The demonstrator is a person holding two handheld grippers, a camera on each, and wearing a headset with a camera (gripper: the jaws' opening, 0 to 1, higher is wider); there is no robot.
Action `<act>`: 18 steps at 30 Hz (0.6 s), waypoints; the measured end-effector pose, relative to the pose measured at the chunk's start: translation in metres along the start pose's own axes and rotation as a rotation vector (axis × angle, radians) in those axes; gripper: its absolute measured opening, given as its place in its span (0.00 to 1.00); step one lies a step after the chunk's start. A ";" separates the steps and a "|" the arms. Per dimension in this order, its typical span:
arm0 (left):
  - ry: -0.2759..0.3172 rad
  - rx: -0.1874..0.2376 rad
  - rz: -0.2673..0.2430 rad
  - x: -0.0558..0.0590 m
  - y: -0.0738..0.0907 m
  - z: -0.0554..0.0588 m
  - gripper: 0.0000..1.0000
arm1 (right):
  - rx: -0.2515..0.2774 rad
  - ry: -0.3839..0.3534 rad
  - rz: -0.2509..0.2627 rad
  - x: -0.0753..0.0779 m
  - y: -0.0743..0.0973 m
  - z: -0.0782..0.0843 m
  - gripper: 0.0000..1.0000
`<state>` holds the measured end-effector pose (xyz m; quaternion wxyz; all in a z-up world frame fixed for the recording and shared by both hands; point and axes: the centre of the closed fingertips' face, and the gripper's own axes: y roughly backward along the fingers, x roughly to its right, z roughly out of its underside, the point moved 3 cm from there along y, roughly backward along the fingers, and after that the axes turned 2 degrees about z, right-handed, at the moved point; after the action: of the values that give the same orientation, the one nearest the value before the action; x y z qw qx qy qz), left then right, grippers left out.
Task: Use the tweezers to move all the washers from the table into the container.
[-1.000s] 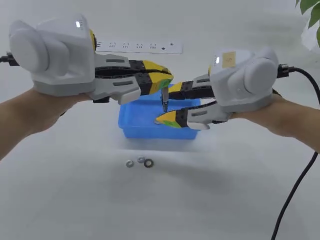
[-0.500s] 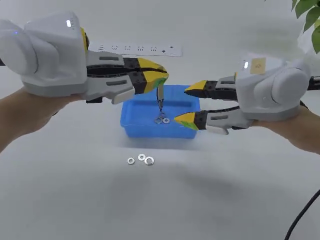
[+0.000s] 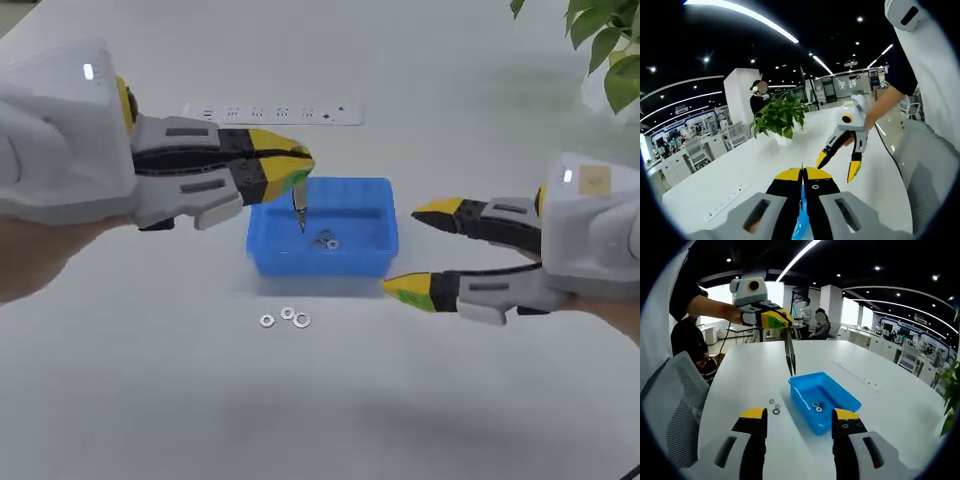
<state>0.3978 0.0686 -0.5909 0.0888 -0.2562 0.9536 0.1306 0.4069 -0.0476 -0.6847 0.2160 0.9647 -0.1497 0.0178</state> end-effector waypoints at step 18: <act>0.095 -0.017 -0.018 0.040 0.024 0.039 0.04 | -0.044 -0.079 -0.006 -0.042 0.026 0.029 0.55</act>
<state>0.3556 0.0813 -0.6328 0.0424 -0.2714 0.9533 0.1256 0.3586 -0.0706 -0.7046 0.2314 0.9600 -0.1556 -0.0242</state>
